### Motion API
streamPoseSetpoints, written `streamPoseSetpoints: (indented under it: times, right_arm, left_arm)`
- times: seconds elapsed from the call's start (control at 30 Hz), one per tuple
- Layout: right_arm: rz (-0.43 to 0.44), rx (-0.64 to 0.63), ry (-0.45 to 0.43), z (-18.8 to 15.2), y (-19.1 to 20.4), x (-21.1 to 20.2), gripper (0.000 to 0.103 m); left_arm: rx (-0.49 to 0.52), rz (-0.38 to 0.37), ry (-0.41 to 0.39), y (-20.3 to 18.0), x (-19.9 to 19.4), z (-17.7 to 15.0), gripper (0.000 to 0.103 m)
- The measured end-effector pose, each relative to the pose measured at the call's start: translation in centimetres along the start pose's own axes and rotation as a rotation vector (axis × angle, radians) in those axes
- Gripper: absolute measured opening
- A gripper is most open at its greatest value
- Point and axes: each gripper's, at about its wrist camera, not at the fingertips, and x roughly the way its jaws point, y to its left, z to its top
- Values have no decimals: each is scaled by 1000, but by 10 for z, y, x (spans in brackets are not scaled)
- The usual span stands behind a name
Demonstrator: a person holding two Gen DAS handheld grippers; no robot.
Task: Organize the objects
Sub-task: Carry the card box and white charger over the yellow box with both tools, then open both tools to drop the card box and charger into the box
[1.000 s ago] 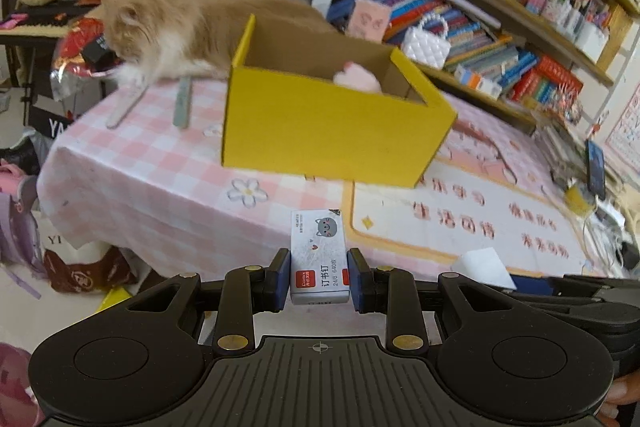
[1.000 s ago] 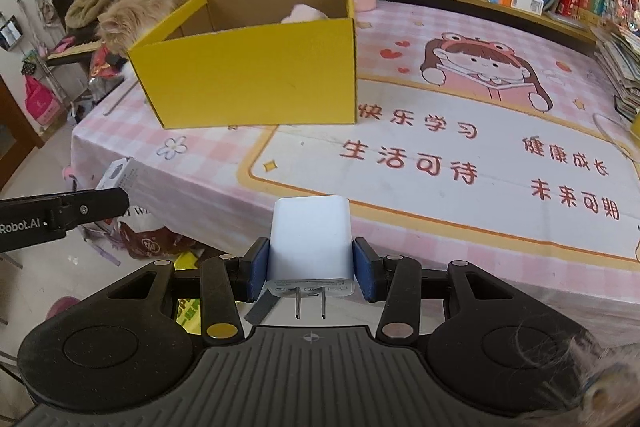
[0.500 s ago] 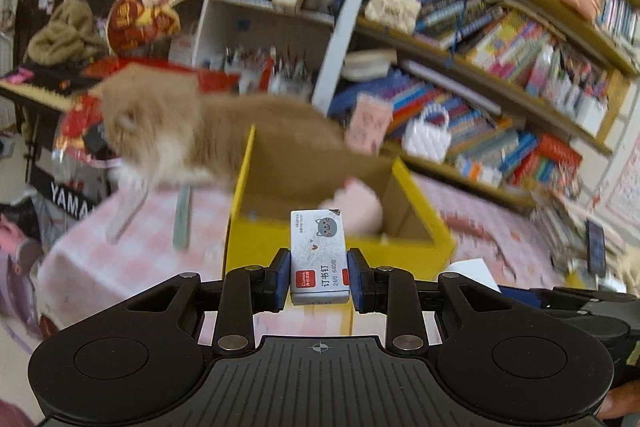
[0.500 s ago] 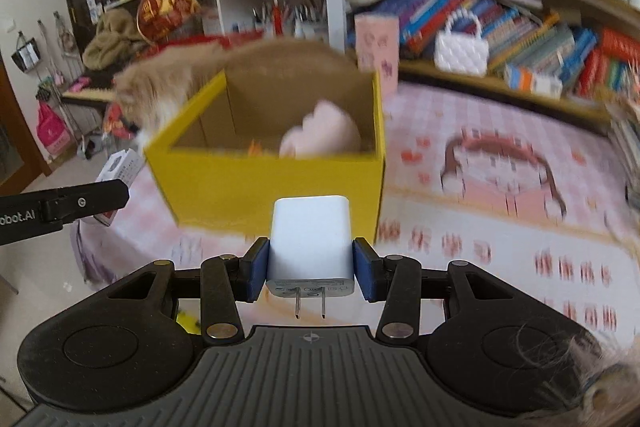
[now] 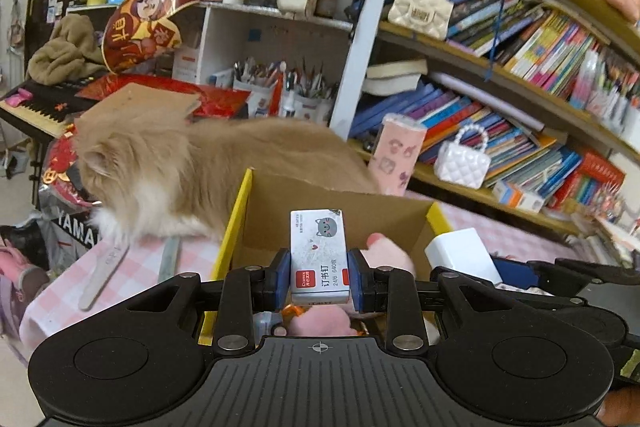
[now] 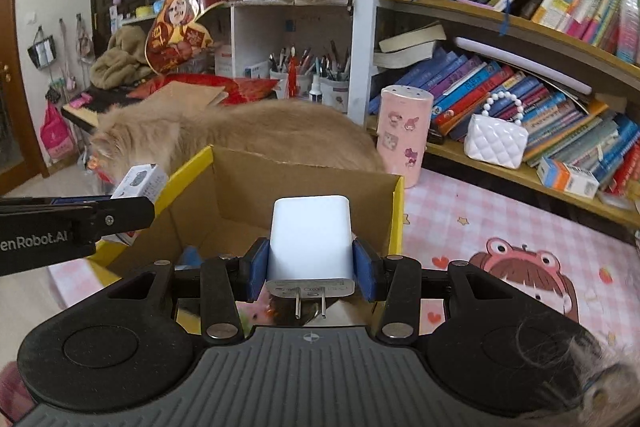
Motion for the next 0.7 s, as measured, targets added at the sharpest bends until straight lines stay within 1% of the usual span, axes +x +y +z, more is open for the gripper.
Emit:
streamPoseSetpoints:
  times: [0.17, 0.4, 0.5, 0.7]
  right_arm:
    - [24, -14, 63, -8, -3, 28, 42]
    - [61, -34, 140, -18, -10, 52, 42]
    - [79, -76, 139, -20, -8, 54, 41]
    - [95, -82, 148, -19, -7, 57, 41]
  left_arm:
    - [46, 25, 59, -10, 30, -5, 28]
    - [51, 56, 133, -13, 53, -17, 28]
    - [49, 61, 155, -12, 58, -20, 28]
    - [42, 80, 165, -10, 62, -21, 29]
